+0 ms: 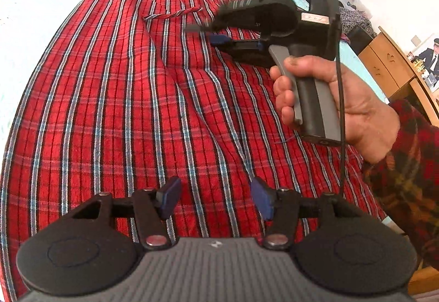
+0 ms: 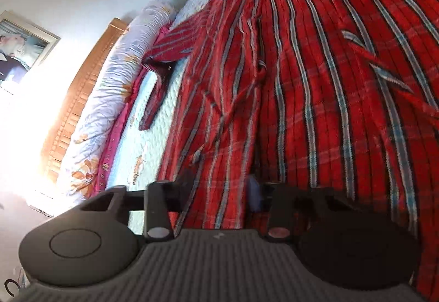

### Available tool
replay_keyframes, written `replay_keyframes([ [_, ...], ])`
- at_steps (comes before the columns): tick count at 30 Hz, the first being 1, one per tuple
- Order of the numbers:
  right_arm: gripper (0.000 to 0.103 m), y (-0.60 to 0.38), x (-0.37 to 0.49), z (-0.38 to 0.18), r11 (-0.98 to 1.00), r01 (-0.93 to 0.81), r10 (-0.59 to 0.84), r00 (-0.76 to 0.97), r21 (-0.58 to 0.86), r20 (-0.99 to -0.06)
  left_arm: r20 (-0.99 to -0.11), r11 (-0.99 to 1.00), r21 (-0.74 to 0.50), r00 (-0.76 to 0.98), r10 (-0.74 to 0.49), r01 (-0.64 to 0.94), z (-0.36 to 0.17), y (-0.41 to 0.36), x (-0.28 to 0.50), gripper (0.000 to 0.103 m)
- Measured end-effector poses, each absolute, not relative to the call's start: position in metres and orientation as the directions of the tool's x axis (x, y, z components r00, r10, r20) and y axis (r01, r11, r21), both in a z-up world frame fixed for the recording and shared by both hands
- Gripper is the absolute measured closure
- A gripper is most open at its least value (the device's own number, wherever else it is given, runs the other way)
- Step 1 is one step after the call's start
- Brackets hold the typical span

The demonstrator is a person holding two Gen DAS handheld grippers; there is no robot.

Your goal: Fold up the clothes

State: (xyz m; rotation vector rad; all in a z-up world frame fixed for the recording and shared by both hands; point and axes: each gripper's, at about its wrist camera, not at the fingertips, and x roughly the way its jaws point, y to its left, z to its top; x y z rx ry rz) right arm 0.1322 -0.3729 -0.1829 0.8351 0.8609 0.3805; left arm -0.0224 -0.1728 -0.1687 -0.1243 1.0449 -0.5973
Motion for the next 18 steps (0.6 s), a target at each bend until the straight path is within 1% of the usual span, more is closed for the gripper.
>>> replay_keyframes([
  [1,0.101,-0.373,0.131,-0.184,0.639,0.037,0.598,0.605,0.768,-0.526,-0.775,0.836,-0.376,0.359,-0.52,0.4,-0.168,-0.172,-0.026,0.044],
  [4,0.101,-0.38,0.118,-0.174,0.663,0.02,0.56,0.65,0.749,-0.514,-0.776,0.835,-0.387,0.351,-0.524,0.391,-0.168,-0.17,-0.023,0.044],
  [6,0.102,-0.386,0.113,-0.172,0.692,0.061,0.512,0.661,0.719,-0.549,-0.78,0.838,-0.382,0.35,-0.519,0.39,-0.167,-0.171,-0.024,0.044],
  [7,0.102,-0.387,0.111,-0.175,0.722,0.078,0.484,0.653,0.688,-0.582,-0.782,0.839,-0.378,0.35,-0.515,0.391,-0.167,-0.172,-0.025,0.044],
  [8,0.101,-0.388,0.109,-0.178,0.721,0.073,0.488,0.653,0.69,-0.579,-0.785,0.84,-0.37,0.351,-0.511,0.396,-0.166,-0.173,-0.025,0.044],
  [11,0.099,-0.397,0.107,-0.196,0.579,0.09,0.591,0.638,0.81,-0.493,-0.791,0.843,-0.352,0.353,-0.5,0.406,-0.165,-0.176,-0.027,0.044],
  [12,0.099,-0.4,0.105,-0.199,0.557,0.107,0.592,0.644,0.824,-0.484,-0.794,0.845,-0.348,0.351,-0.496,0.406,-0.165,-0.177,-0.026,0.044],
  [16,0.097,-0.402,0.089,-0.189,0.614,0.103,0.54,0.669,0.783,-0.511,-0.801,0.843,-0.349,0.337,-0.495,0.409,-0.164,-0.178,-0.025,0.043],
  [18,0.086,-0.4,0.077,-0.176,0.665,0.09,0.49,0.697,0.741,-0.524,-0.8,0.839,-0.353,0.331,-0.5,0.414,-0.165,-0.176,-0.022,0.041],
])
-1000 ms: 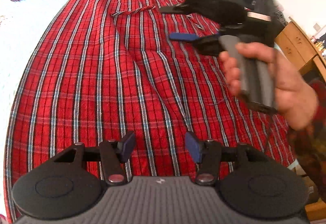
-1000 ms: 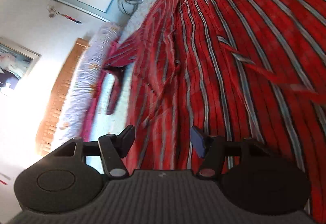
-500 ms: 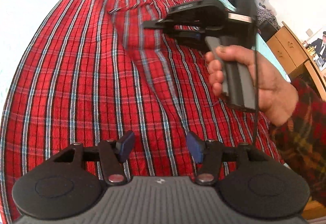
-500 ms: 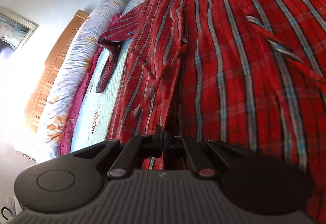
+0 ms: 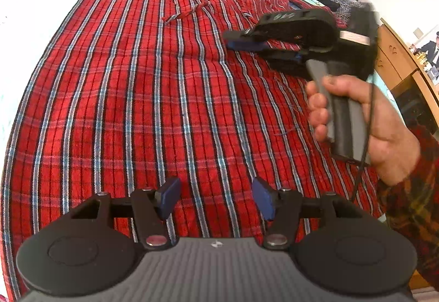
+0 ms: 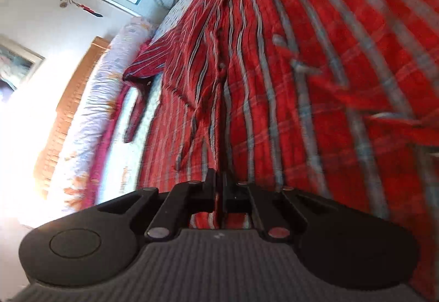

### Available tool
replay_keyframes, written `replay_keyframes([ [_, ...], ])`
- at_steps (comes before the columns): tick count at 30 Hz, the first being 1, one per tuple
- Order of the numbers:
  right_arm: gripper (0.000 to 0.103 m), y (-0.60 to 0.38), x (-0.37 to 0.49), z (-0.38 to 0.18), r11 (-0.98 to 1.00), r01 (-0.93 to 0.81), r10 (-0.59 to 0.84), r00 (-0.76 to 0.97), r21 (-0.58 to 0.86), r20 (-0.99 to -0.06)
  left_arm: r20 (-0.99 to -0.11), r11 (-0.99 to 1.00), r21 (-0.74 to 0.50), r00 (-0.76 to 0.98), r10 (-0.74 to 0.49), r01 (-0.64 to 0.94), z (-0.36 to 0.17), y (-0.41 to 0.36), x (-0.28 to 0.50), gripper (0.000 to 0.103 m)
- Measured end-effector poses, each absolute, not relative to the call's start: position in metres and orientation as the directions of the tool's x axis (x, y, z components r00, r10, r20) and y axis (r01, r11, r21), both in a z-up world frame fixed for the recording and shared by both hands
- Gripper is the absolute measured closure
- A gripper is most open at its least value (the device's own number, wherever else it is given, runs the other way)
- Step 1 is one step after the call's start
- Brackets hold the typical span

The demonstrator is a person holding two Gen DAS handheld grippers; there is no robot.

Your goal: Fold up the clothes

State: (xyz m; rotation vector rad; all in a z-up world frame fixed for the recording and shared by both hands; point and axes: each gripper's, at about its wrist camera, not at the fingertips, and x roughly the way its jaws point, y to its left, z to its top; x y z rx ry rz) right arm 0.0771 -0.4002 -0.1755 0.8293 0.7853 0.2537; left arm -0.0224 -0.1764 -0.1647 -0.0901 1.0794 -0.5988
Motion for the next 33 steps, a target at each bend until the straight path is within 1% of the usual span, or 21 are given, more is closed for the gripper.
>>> replay_keyframes([
  [2,0.083,-0.396,0.064,-0.161,0.652,0.022,0.516,0.72,0.758,-0.464,-0.801,0.835,-0.354,0.325,-0.503,0.421,-0.166,-0.177,-0.024,0.04],
  [4,0.081,-0.387,0.054,-0.156,0.596,-0.045,0.591,0.7,0.802,-0.4,-0.806,0.838,-0.341,0.327,-0.494,0.426,-0.166,-0.179,-0.025,0.04],
  [5,0.077,-0.381,0.052,-0.157,0.576,-0.066,0.625,0.677,0.815,-0.388,-0.808,0.84,-0.337,0.327,-0.49,0.426,-0.165,-0.18,-0.025,0.04],
  [6,0.073,-0.375,0.05,-0.165,0.589,-0.053,0.64,0.64,0.806,-0.425,-0.81,0.841,-0.338,0.325,-0.489,0.423,-0.165,-0.18,-0.025,0.04],
  [7,0.072,-0.37,0.048,-0.173,0.61,-0.035,0.648,0.598,0.792,-0.472,-0.811,0.842,-0.339,0.323,-0.487,0.419,-0.165,-0.18,-0.025,0.04],
  [8,0.081,-0.365,0.046,-0.181,0.665,-0.018,0.622,0.567,0.746,-0.541,-0.813,0.843,-0.34,0.321,-0.486,0.416,-0.164,-0.18,-0.025,0.04],
  [9,0.097,-0.364,0.041,-0.185,0.702,-0.031,0.595,0.574,0.711,-0.563,-0.814,0.844,-0.342,0.32,-0.486,0.413,-0.164,-0.18,-0.025,0.04],
  [11,0.096,-0.372,0.029,-0.183,0.703,-0.023,0.582,0.593,0.711,-0.556,-0.812,0.847,-0.343,0.324,-0.485,0.406,-0.161,-0.179,-0.024,0.04],
  [14,0.083,-0.389,0.015,-0.167,0.717,-0.019,0.539,0.649,0.697,-0.537,-0.804,0.849,-0.346,0.34,-0.488,0.398,-0.156,-0.178,-0.023,0.04],
  [16,0.081,-0.405,0.008,-0.147,0.744,-0.03,0.484,0.712,0.668,-0.508,-0.792,0.847,-0.351,0.355,-0.496,0.4,-0.15,-0.18,-0.022,0.04],
  [19,0.074,-0.423,0.011,-0.125,0.834,0.024,0.317,0.797,0.551,-0.514,-0.773,0.849,-0.336,0.396,-0.496,0.407,-0.142,-0.186,-0.015,0.04],
  [21,0.062,-0.447,0.015,-0.123,0.846,0.115,0.203,0.834,0.521,-0.513,-0.771,0.861,-0.32,0.42,-0.479,0.395,-0.142,-0.19,-0.007,0.04],
  [23,0.061,-0.472,0.02,-0.129,0.809,0.202,0.144,0.843,0.552,-0.518,-0.785,0.872,-0.309,0.416,-0.459,0.379,-0.15,-0.192,-0.002,0.04],
  [25,0.061,-0.491,0.02,-0.144,0.746,0.263,0.137,0.838,0.611,-0.528,-0.799,0.88,-0.305,0.405,-0.444,0.363,-0.158,-0.192,0.0,0.04],
  [26,0.057,-0.497,0.022,-0.153,0.711,0.282,0.163,0.825,0.645,-0.54,-0.8,0.88,-0.308,0.403,-0.445,0.362,-0.161,-0.191,0.0,0.04],
  [28,0.056,-0.507,0.025,-0.17,0.634,0.316,0.23,0.795,0.706,-0.562,-0.801,0.88,-0.312,0.398,-0.447,0.359,-0.166,-0.19,-0.001,0.04],
  [29,0.055,-0.505,0.024,-0.173,0.597,0.265,0.304,0.798,0.757,-0.52,-0.801,0.879,-0.305,0.401,-0.445,0.367,-0.165,-0.19,-0.003,0.04],
  [30,0.055,-0.5,0.025,-0.174,0.544,0.168,0.42,0.793,0.822,-0.441,-0.801,0.879,-0.302,0.401,-0.444,0.369,-0.165,-0.19,-0.003,0.04],
  [31,0.056,-0.492,0.024,-0.17,0.523,0.106,0.484,0.78,0.846,-0.397,-0.801,0.879,-0.3,0.402,-0.443,0.371,-0.166,-0.19,-0.003,0.04],
  [32,0.056,-0.484,0.023,-0.166,0.509,0.055,0.532,0.764,0.859,-0.365,-0.8,0.878,-0.307,0.401,-0.447,0.367,-0.166,-0.19,-0.002,0.039],
  [33,0.055,-0.482,0.022,-0.163,0.52,0.052,0.527,0.766,0.853,-0.368,-0.799,0.878,-0.313,0.399,-0.45,0.363,-0.167,-0.19,-0.002,0.039],
])
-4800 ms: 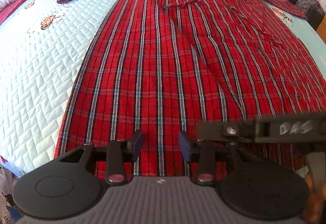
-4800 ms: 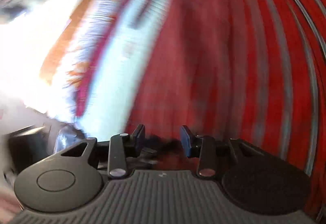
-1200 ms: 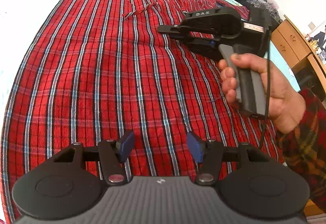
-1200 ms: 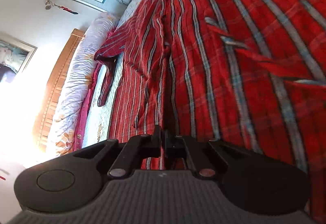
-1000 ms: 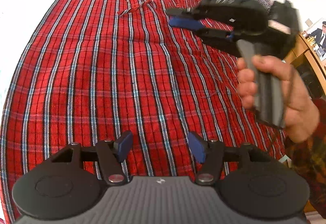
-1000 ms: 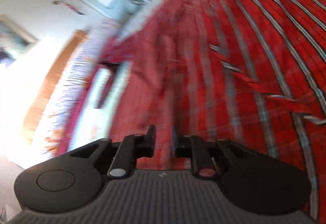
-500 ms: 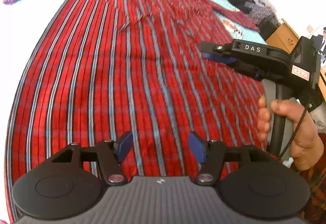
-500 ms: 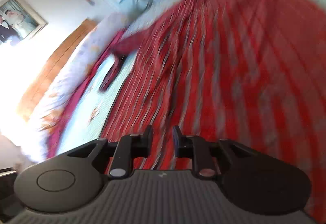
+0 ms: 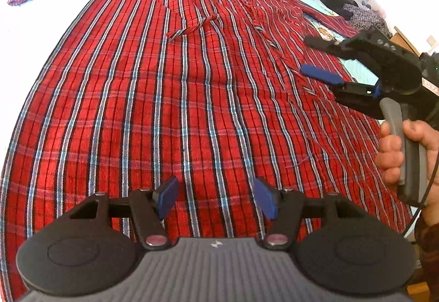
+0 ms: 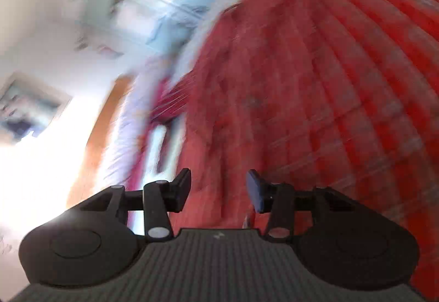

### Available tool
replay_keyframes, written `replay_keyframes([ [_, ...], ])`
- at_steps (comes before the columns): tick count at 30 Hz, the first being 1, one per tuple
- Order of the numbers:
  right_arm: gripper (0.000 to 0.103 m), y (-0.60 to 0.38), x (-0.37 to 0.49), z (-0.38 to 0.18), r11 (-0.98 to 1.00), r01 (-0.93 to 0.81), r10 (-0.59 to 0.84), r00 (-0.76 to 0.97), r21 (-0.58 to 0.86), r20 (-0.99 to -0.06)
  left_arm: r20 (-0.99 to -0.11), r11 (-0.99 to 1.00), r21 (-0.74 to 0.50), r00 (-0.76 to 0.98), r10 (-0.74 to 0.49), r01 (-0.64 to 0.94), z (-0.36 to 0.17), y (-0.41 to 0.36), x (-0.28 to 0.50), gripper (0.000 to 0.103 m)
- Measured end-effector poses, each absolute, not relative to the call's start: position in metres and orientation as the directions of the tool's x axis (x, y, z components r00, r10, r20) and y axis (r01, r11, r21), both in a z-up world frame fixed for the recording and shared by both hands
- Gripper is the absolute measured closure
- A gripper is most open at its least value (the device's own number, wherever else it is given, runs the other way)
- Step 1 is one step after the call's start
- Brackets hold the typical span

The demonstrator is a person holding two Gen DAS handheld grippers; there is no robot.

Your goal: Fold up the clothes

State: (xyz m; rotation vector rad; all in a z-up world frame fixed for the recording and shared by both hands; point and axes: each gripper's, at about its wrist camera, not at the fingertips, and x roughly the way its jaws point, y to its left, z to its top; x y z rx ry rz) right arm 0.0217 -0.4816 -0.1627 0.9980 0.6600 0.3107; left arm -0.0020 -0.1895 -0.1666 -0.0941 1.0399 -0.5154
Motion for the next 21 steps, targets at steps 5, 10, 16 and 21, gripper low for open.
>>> replay_keyframes([
  [5,0.053,-0.49,0.015,-0.159,0.564,0.133,0.401,0.819,0.815,-0.411,-0.788,0.869,-0.34,0.396,-0.472,0.359,-0.167,-0.183,-0.004,0.038],
  [10,0.041,-0.503,0.029,-0.183,0.531,0.249,0.292,0.844,0.81,-0.45,-0.784,0.867,-0.333,0.402,-0.473,0.37,-0.17,-0.188,-0.004,0.036],
  [16,0.042,-0.452,0.051,-0.154,0.588,0.059,0.489,0.769,0.807,-0.413,-0.783,0.865,-0.341,0.397,-0.478,0.369,-0.17,-0.187,-0.003,0.036],
  [21,0.041,-0.459,0.044,-0.143,0.602,0.081,0.451,0.786,0.794,-0.423,-0.774,0.857,-0.358,0.396,-0.495,0.371,-0.171,-0.184,-0.003,0.035],
])
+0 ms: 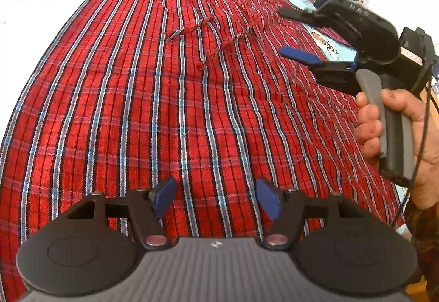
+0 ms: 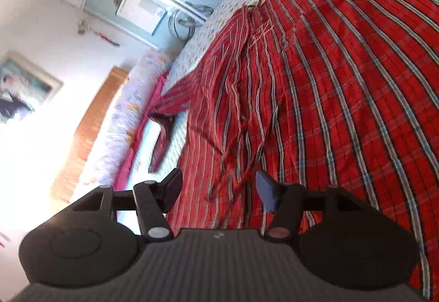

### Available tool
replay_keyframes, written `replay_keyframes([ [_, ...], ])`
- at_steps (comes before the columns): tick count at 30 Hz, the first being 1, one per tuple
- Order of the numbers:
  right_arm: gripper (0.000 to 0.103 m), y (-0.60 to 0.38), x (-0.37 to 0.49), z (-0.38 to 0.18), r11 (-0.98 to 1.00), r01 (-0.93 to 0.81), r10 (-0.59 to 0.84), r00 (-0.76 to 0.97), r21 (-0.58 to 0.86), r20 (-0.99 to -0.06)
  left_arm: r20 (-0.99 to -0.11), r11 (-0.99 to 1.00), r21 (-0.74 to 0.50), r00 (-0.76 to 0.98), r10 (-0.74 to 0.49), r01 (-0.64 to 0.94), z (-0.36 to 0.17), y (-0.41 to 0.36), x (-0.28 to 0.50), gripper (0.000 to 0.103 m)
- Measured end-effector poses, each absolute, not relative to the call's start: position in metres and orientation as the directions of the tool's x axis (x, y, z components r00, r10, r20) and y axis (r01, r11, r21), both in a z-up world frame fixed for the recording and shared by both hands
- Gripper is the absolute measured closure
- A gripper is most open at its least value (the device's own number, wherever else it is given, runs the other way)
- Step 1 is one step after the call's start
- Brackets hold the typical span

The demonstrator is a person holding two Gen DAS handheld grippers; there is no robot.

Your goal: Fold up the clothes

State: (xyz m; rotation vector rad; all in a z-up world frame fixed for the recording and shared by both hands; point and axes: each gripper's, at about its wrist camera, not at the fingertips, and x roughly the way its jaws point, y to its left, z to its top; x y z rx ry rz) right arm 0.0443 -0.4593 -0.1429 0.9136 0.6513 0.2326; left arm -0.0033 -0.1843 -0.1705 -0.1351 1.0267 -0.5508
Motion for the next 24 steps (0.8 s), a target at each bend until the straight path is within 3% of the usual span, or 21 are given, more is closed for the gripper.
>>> replay_keyframes([
  [11,0.041,-0.382,0.101,-0.134,0.755,0.003,0.464,0.703,0.656,-0.538,-0.773,0.854,-0.329,0.405,-0.489,0.403,-0.172,-0.189,-0.007,0.032],
  [15,0.041,-0.325,0.121,-0.124,0.933,-0.187,0.342,0.722,0.307,-0.601,-0.769,0.85,-0.344,0.399,-0.499,0.399,-0.173,-0.186,-0.006,0.032],
  [18,0.041,-0.291,0.133,-0.127,0.938,-0.341,0.303,0.707,0.068,-0.638,-0.768,0.849,-0.349,0.398,-0.502,0.398,-0.173,-0.185,-0.006,0.032],
  [21,0.041,-0.296,0.136,-0.132,0.897,-0.432,0.366,0.613,0.092,-0.7,-0.767,0.847,-0.35,0.396,-0.505,0.401,-0.173,-0.184,-0.005,0.032],
  [24,0.043,-0.332,0.125,-0.131,0.949,-0.312,0.239,0.618,0.045,-0.749,-0.763,0.843,-0.362,0.394,-0.513,0.397,-0.174,-0.183,-0.004,0.032],
])
